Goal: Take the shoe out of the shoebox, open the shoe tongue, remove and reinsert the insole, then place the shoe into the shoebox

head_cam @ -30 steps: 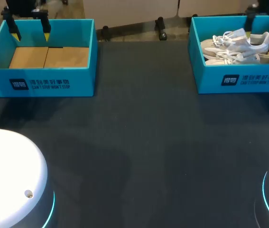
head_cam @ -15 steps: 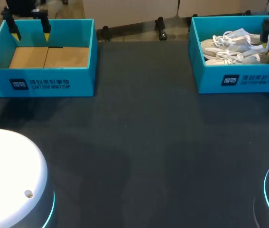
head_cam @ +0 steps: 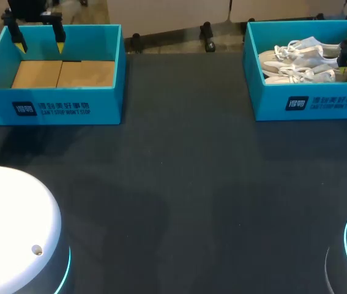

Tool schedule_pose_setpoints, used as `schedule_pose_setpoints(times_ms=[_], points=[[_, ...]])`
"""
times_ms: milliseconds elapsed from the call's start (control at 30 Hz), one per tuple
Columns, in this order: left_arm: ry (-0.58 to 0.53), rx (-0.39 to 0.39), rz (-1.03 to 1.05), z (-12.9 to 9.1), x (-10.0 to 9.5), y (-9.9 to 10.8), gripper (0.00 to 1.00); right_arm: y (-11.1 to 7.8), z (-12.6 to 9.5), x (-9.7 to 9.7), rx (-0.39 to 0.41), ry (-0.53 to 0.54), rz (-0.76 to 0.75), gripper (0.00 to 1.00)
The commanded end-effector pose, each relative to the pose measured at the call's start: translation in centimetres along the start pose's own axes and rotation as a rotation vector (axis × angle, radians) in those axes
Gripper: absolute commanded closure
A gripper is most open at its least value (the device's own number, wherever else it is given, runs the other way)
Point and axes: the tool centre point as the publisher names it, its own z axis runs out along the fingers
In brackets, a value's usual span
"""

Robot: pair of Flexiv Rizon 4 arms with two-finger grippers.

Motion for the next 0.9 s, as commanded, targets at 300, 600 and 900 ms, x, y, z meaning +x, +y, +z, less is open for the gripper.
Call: schedule_pose_setpoints(times_ms=[300, 600, 900], points=[[0.0, 0.0, 0.0, 0.0, 0.0, 0.0, 0.0, 1.3, 3.5, -0.7, -0.001, -0.013, 0.014, 0.0], [0.0, 0.0, 0.0, 0.0, 0.0, 0.0, 0.0, 1.2, 5.2, -0.9, -0.013, -0.002, 0.038, 0.0], [0.0, 0.0, 0.0, 0.0, 0.0, 0.0, 0.0, 0.9, 6.5, -1.1, 0.022, -0.026, 0.027, 0.84]])
